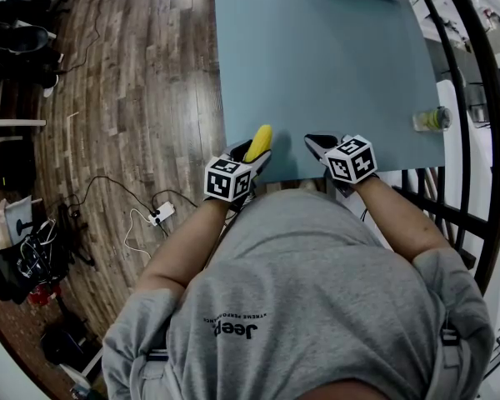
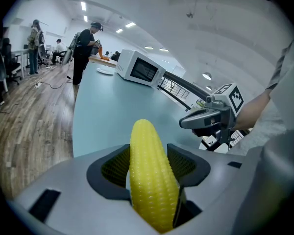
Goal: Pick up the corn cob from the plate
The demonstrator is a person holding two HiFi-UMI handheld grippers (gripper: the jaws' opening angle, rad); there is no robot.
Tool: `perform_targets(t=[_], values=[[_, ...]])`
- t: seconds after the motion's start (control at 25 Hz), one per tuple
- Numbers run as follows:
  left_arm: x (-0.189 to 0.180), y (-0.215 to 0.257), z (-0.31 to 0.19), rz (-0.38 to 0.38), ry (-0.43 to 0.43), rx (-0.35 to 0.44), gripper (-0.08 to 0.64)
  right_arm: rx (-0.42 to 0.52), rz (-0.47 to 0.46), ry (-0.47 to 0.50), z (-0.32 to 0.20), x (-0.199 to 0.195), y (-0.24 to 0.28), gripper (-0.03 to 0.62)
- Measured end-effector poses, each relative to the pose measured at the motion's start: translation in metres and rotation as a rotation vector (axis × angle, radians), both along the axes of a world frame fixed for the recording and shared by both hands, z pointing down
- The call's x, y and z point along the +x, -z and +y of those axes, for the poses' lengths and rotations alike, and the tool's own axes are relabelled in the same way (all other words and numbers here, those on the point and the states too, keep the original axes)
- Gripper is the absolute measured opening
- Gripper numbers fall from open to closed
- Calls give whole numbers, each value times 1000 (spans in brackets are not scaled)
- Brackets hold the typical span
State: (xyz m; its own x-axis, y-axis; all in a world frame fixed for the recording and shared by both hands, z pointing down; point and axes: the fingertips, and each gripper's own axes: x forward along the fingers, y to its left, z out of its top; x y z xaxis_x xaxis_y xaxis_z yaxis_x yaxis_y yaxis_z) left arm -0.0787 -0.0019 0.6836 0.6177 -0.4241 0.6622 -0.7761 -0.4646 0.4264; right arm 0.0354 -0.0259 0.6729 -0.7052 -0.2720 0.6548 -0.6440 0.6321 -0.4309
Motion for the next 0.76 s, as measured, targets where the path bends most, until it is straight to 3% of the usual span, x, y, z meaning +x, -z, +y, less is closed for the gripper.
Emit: perform_targets(t=[0.76], values=[[0,7,6,9,2,9,252,16,12,9,7,-1,6,14]])
